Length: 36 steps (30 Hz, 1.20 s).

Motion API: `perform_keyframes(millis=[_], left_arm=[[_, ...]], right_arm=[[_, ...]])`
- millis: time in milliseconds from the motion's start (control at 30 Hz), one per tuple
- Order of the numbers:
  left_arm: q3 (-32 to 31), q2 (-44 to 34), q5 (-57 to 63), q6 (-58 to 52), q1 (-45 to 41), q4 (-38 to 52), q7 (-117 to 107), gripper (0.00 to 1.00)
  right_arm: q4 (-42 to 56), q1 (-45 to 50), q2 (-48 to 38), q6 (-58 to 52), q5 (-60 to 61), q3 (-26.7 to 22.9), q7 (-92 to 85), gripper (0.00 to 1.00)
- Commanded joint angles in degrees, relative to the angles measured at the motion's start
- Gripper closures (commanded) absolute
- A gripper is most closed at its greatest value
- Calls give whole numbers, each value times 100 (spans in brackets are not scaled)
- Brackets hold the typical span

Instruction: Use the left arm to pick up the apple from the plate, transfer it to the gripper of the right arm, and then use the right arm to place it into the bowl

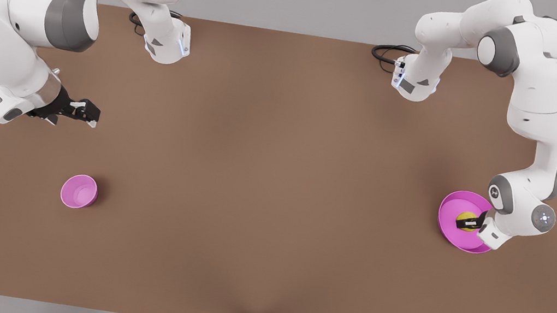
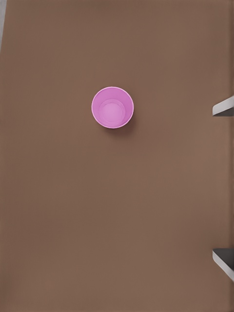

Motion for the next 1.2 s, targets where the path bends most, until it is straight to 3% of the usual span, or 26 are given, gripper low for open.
perform_keyframes(millis=[0, 267, 433, 533, 733, 800, 900, 933, 1000, 1100, 1167], left_arm=[[-8, 19, -8, 50, 0, 2, 55, 18], [1, 45, -8, 23, 0, -51, 64, 16], [1, 63, -8, 23, 9, -77, 64, 9], [1, 63, -8, 23, 9, -77, 64, 24], [-52, -156, 45, -21, -61, 335, 336, 27], [-561, -280, 36, -30, -140, 863, 960, 27], [-2117, -614, -228, -733, -131, 1171, 1154, 27], [-2310, -693, -192, -890, -158, 1276, 1127, 27], [-3266, -667, -280, -1145, -132, 1487, 1565, 27], [-4253, -95, -1967, -531, -289, 1953, 3025, 27], [-4289, -7, -2625, 251, -869, 1971, 4009, 27]], right_arm=[[3, 1, -6, 4, 4, 1, -20, 0], [3, 1, -6, -4, 4, -8, -20, 0], [3, -8, -6, -4, 4, -8, -20, 0], [3, 0, 3, -4, 4, -8, -20, 0], [3, -8, 3, -4, 4, -8, -20, 0], [3, -8, 3, -4, 4, -8, -20, 0], [3, 1, 3, -31, 197, -8, -11, 0], [3, 1, -6, -31, 214, -8, 6, 0], [3, 27, -15, -57, 565, 1, 33, 0], [-32, 9, 187, -268, 1927, 10, 33, 0], [-15, -175, 819, 30, 3508, 1, 42, 0]])
